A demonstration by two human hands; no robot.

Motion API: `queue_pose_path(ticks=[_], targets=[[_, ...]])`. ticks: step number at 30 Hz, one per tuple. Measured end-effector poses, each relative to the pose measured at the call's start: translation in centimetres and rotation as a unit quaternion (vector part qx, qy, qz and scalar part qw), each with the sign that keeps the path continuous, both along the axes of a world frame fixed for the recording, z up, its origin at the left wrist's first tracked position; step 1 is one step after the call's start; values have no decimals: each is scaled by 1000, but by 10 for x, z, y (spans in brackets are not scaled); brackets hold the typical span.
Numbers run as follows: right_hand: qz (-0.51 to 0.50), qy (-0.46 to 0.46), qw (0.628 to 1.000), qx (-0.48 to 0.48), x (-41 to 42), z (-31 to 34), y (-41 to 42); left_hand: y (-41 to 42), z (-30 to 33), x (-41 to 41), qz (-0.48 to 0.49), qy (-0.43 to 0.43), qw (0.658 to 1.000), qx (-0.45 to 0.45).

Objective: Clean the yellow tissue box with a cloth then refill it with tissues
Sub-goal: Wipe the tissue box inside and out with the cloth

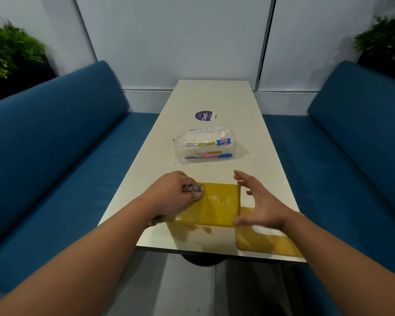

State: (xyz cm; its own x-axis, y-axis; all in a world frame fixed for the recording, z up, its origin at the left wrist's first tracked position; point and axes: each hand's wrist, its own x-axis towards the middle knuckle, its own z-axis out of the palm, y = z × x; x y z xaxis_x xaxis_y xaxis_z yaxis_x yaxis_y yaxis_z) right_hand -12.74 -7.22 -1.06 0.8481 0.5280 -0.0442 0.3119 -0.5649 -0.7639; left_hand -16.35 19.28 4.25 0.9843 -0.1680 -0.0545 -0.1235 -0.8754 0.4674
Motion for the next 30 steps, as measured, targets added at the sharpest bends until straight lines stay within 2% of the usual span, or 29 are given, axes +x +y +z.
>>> queue_pose_path(ticks=[3, 7, 15, 20, 23, 25, 28, 30], targets=[[26, -70, 994, -84, -9, -17, 0, -1, 0, 1, 6, 3, 1000, -3], [-12, -122, 990, -67, -9, -30, 6, -2, -1, 2, 7, 8, 1000, -4], [-34, -15, 997, 62, -7, -30, 6, -3, -11, 0, 12, -35, 999, 6], [-31, -25, 999, 32, -6, -30, 8, -6, -16, -4, 5, -57, 998, 35], [-38, -39, 998, 25, -4, -31, 8, -14, -26, -11, 18, -154, 983, 102], [-41, -52, 998, 19, -4, -31, 8, -28, -34, -20, -21, -207, 972, 109], [-43, -69, 997, 17, -3, -30, 7, -44, -42, -23, -133, -207, 960, 131], [-47, -75, 996, 12, -2, -30, 7, -39, -36, -13, -90, -205, 966, 130]])
